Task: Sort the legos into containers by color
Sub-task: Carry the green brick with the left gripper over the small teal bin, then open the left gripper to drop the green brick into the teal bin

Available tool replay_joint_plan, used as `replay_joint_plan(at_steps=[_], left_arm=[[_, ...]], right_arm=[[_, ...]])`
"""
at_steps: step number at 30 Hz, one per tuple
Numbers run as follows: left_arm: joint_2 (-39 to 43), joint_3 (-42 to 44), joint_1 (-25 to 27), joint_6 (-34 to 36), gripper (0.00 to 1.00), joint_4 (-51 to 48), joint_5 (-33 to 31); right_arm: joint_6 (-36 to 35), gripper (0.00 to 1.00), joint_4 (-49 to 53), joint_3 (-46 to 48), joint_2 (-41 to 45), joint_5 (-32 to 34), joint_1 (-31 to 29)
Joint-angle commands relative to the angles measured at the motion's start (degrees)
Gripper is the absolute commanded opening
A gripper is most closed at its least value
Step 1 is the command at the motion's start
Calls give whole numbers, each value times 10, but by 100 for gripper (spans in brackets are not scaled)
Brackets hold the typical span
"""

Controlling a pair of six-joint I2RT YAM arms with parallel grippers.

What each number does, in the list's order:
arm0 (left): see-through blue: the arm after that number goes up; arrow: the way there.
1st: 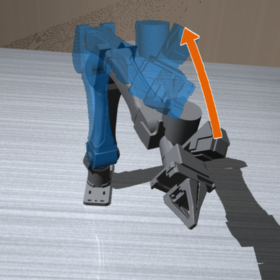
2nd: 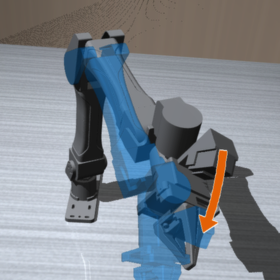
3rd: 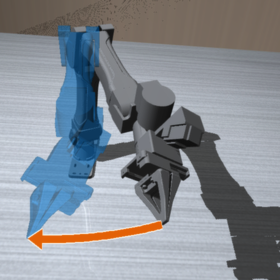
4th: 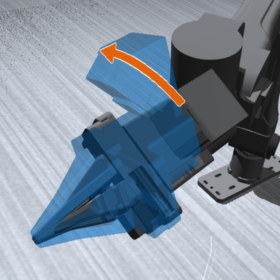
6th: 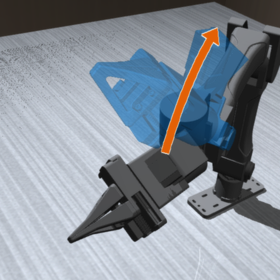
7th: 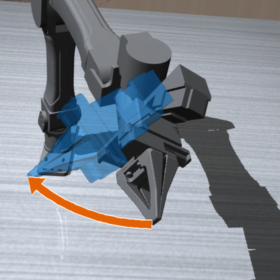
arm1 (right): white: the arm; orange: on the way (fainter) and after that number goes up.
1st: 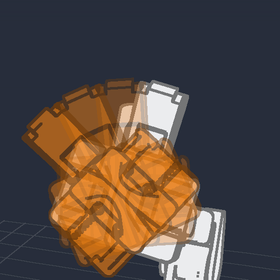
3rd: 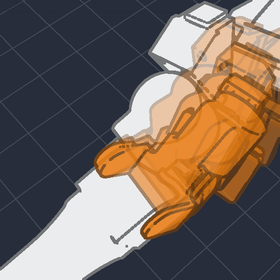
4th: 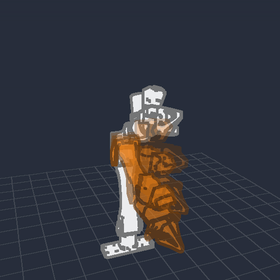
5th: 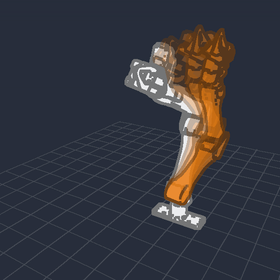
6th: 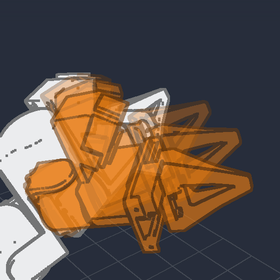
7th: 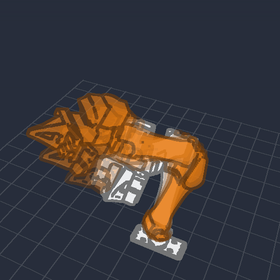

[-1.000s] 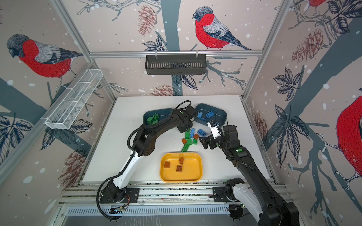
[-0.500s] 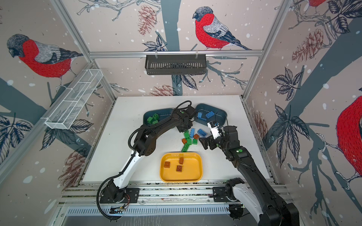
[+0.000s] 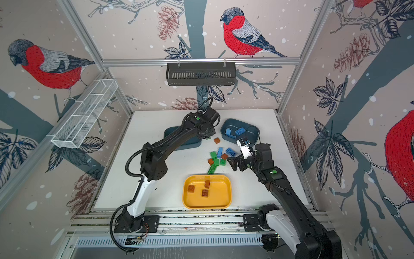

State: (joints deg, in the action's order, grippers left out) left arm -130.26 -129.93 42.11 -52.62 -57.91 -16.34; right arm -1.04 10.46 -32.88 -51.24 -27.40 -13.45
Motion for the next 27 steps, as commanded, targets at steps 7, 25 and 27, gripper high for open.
replay_joint_plan(at_steps=[7,25,27], left_arm=[[104,158,-63,176,25,17,-68],[32,218,-154,235,29,150,-16],[27,215,-158,228,33,153,-10]], right_arm=[[11,99,-23,-11,-16,-20,-6],[10,99,-20,-14,-22,-9,-16],[10,99,-20,-14,-24,-9,-17]])
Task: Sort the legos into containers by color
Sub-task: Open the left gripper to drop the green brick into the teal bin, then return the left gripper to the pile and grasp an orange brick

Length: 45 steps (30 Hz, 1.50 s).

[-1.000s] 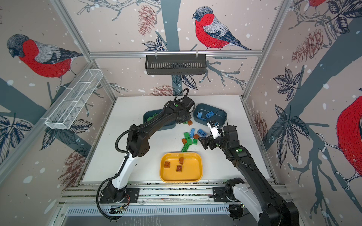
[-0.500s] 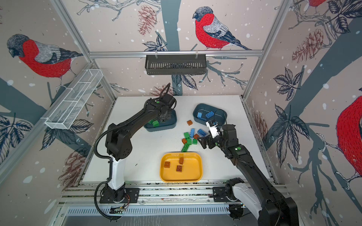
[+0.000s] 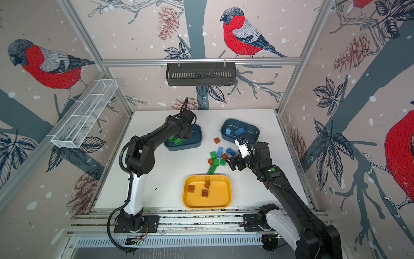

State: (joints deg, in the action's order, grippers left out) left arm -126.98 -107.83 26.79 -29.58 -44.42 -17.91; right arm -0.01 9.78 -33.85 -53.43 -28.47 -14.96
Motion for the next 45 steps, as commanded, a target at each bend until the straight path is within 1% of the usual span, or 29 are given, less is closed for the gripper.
replay_joint_plan(at_steps=[1,3,6,8,11,15,18,22,25,30,33,38,40,45], left_arm=[[-8,-6,-6,-3,33,21,4],[-10,-7,-9,-8,37,17,-6],[-7,-6,-14,-17,48,7,-9],[-1,-3,-14,-17,53,6,-5],[14,1,-14,-14,64,-1,1],[46,11,-13,-7,70,-17,4],[81,24,-8,-4,73,-33,24],[126,50,22,-2,76,-54,48],[152,73,52,-21,76,-65,73],[178,120,116,-59,76,-43,162],[178,135,153,-81,76,-34,186],[156,147,198,-108,74,-16,216],[144,146,208,-118,73,-12,218],[120,155,212,-179,70,3,214]], right_arm=[[0,99,-13,-5,-2,3,-2],[0,99,-14,-5,-4,3,-2],[-1,100,-14,-6,-6,3,-2],[-2,99,-14,-6,-8,3,-2],[-3,99,-16,-6,-11,3,-1],[-4,100,-15,-8,-13,2,-2],[-7,99,-12,-9,-13,3,-2],[-8,99,-9,-9,-11,7,-2],[-7,99,-8,-10,-11,10,0],[-8,99,0,-10,-10,13,2],[-10,100,4,-9,-8,14,5],[-8,99,1,-3,-8,12,8],[-8,99,1,-3,-7,12,8],[-6,99,4,1,0,11,7]])
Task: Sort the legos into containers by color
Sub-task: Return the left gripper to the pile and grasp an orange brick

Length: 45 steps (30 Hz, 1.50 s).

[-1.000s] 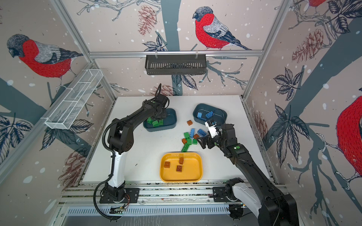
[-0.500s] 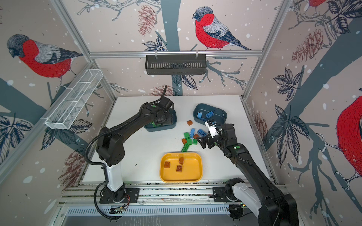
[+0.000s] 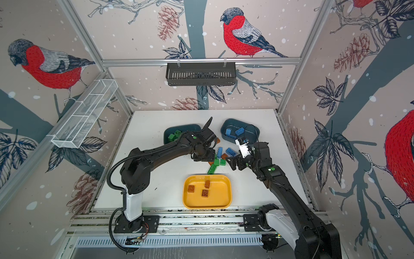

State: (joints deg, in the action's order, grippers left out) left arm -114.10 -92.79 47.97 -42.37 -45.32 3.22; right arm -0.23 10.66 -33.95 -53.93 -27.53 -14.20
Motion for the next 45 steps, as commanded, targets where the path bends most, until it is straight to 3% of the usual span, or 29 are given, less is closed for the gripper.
replay_joint_plan(at_steps=[1,9,17,24,32,45], left_arm=[[-12,7,0,-61,70,17,5],[-38,19,1,-138,65,51,-19],[-67,-5,1,-152,63,52,-35],[-82,-15,2,-141,53,34,-47],[-75,-17,1,-104,50,-14,-83],[-96,-24,1,-75,38,9,-66]], right_arm=[[-4,99,-5,3,8,2,0],[-2,100,0,8,19,5,0],[-1,99,-6,10,18,3,1],[-4,99,-3,7,18,2,2],[-3,99,-5,9,17,1,4],[-3,99,1,12,23,1,4]])
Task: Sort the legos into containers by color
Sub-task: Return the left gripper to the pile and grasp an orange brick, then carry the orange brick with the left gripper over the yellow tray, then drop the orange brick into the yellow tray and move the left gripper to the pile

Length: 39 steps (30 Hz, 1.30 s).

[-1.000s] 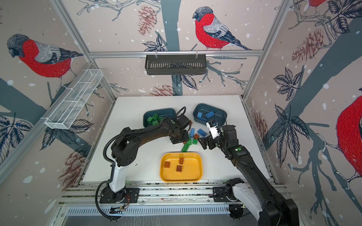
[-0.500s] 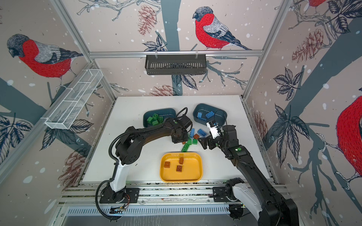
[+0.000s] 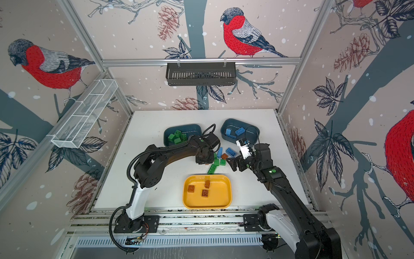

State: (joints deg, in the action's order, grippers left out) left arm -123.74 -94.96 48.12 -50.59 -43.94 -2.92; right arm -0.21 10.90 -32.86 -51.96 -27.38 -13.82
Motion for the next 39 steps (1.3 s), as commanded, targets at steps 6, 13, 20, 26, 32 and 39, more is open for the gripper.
replay_joint_plan(at_steps=[6,13,20,26,32,39], left_arm=[[12,-1,-3,12,24,-2,-4],[55,0,-6,53,24,-50,-12],[159,41,-7,106,24,-137,2],[247,110,3,132,24,-157,94],[287,186,32,131,24,-137,146],[275,213,44,111,28,-86,150]], right_arm=[[2,99,-4,3,7,-2,0],[-1,99,-2,3,8,-51,-5],[2,99,-18,13,25,-84,-42],[15,100,-60,28,22,-82,-71],[7,99,-69,20,-3,-83,-84],[2,99,-71,20,-13,-72,-91]])
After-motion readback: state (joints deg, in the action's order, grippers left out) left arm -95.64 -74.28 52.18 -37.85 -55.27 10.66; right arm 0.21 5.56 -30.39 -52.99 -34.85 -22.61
